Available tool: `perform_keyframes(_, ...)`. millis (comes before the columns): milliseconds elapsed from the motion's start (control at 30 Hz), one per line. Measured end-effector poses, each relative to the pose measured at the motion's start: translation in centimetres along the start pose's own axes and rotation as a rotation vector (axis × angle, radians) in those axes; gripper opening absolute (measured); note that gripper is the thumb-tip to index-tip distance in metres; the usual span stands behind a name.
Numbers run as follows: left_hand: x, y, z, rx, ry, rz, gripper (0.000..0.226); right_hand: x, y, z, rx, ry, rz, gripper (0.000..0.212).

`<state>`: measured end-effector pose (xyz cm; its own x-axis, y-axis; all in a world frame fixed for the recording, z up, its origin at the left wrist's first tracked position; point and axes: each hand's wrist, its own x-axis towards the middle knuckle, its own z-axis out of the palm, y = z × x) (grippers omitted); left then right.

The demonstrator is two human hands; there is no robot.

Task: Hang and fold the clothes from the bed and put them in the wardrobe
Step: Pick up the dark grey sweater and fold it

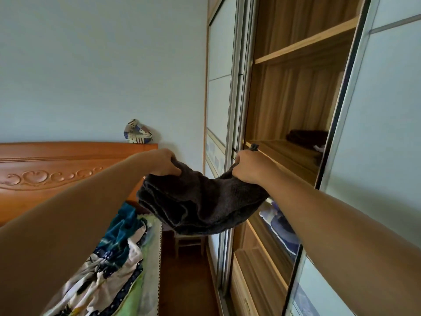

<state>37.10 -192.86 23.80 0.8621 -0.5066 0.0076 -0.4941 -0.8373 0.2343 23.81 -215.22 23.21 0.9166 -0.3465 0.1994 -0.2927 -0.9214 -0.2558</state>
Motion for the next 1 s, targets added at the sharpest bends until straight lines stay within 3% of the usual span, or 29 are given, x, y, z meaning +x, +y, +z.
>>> perform_keyframes(367, 23.8, 2.6, -6.0, -0.154, 0.065, 0.258, 0.040, 19.3, 3.6, -3.6, -0.013, 0.239, 0.220, 0.021)
perform_keyframes(600, 31.8, 11.6, -6.0, -0.195, 0.039, 0.494, 0.040, 21.2, 10.0, -6.5, -0.118, 0.331, 0.462, 0.014)
perform_keyframes(1000, 43.3, 29.7, -3.5, -0.199, -0.028, 0.801, 0.059, 23.2, 21.1, -11.1, -0.244, 0.543, 0.834, 0.006)
